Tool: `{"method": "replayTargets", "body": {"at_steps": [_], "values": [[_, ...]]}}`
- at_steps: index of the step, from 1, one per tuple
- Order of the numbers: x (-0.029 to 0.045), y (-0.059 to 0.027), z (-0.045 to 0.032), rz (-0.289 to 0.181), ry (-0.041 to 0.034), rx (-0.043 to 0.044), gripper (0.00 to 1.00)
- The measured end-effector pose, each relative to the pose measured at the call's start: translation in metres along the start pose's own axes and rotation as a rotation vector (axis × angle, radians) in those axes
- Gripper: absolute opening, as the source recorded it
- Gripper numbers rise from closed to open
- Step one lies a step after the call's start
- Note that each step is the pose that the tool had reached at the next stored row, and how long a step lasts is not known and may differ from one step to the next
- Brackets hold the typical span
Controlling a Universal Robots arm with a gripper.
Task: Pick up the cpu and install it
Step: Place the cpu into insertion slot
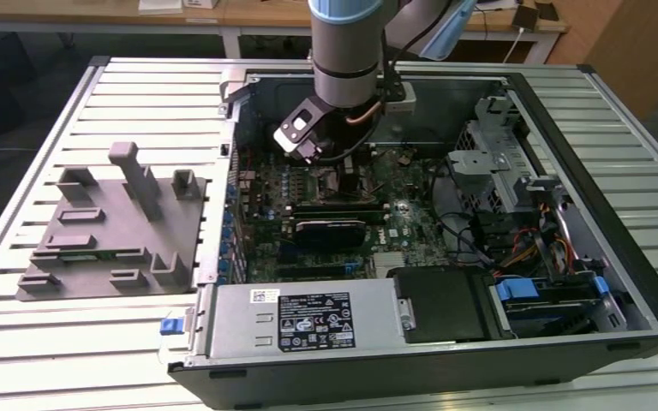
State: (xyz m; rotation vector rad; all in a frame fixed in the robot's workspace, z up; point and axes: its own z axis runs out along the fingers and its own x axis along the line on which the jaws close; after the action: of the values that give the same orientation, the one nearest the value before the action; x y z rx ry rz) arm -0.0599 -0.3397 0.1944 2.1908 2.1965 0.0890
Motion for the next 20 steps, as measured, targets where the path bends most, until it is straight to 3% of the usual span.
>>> {"method": "replayTargets", "body": {"at_steps": [20], "values": [[0.0011,-0.0017,0.0017,0.000,0.0020,-0.0003,0.54]]}}
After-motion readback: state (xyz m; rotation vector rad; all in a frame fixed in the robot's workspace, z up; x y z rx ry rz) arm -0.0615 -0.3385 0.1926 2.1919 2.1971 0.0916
